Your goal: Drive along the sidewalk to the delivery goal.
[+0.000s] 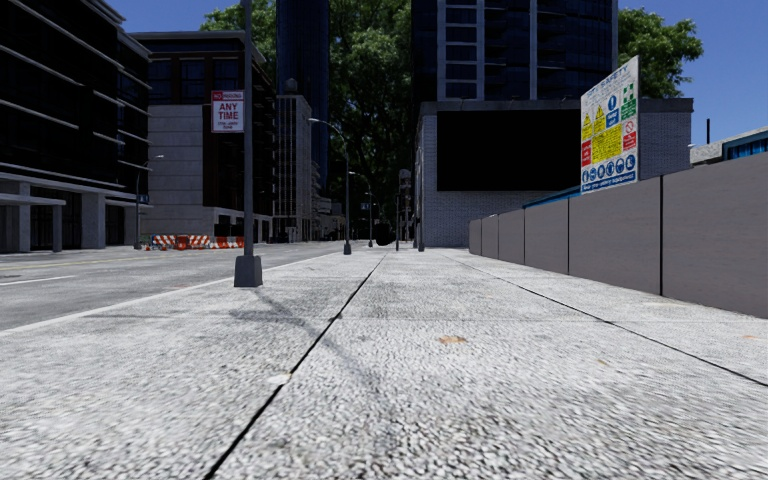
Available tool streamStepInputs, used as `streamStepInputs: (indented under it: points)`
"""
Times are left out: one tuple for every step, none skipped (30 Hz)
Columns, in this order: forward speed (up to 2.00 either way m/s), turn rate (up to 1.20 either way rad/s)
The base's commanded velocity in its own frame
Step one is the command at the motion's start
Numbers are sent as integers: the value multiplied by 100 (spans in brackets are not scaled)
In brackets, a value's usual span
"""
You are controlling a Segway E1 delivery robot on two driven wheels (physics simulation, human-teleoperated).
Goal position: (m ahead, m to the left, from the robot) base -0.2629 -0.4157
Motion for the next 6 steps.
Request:
streamStepInputs:
  points:
    - [0, 0]
    - [0, 0]
    - [0, 0]
    - [0, 0]
    - [0, 0]
    - [0, 0]
